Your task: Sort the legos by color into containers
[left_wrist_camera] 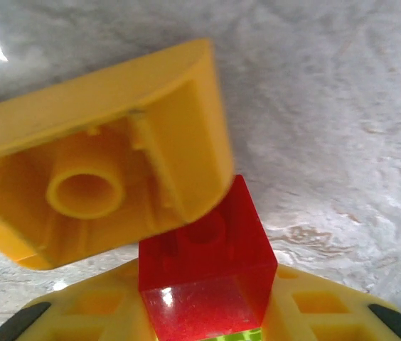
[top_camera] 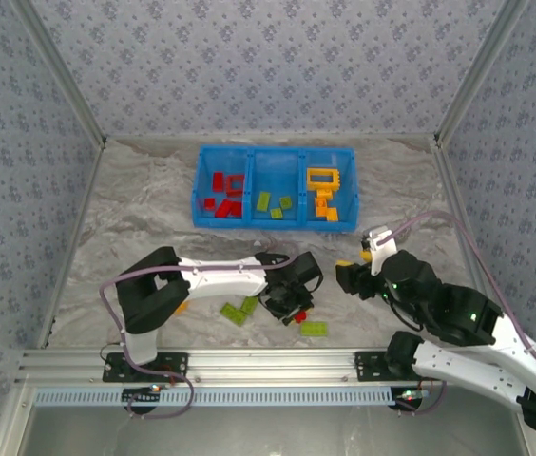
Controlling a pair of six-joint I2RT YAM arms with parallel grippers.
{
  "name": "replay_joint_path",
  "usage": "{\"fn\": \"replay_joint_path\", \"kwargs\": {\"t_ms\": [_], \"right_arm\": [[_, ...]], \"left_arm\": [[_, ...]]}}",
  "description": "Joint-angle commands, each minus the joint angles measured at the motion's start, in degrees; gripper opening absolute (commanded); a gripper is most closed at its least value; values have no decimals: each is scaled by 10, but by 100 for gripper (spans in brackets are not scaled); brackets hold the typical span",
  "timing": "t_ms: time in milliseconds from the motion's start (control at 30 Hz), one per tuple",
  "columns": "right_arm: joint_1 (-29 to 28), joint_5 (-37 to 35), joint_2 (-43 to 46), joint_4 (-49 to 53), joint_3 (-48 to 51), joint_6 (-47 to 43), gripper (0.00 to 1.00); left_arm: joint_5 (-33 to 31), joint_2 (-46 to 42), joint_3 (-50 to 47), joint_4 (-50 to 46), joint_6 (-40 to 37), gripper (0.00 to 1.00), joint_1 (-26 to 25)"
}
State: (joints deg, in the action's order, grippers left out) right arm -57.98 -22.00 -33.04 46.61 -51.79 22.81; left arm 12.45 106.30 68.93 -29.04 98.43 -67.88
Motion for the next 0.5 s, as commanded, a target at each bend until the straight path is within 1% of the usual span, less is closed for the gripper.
{"fn": "replay_joint_path", "kwargs": {"t_ms": [0, 100, 167, 233, 267, 333, 400, 467], "right_arm": [[-5, 8, 3, 12, 0, 10, 62], [-6, 14, 2, 2, 2, 7, 62], [-7, 24, 2, -8, 0, 1, 62], [-9, 54, 3, -31, -2, -15, 62], [-11, 80, 5, -51, 0, -29, 62], [-18, 137, 6, -99, 6, -54, 63], [-28, 190, 0, -158, 19, -75, 64], [-42, 206, -20, -196, 30, -82, 64]], "left_arm": [[1, 5, 14, -2, -11, 34, 4], [-24, -10, 34, -21, -37, 32, 6], [-50, -24, 64, -62, -70, 32, 11], [-89, -48, 89, -112, -102, 31, 20], [-110, -68, 95, -131, -115, 31, 27], [-147, -109, 96, -158, -136, 29, 46], [-178, -152, 95, -189, -172, 27, 79], [-198, -183, 96, -213, -221, 26, 124]]}}
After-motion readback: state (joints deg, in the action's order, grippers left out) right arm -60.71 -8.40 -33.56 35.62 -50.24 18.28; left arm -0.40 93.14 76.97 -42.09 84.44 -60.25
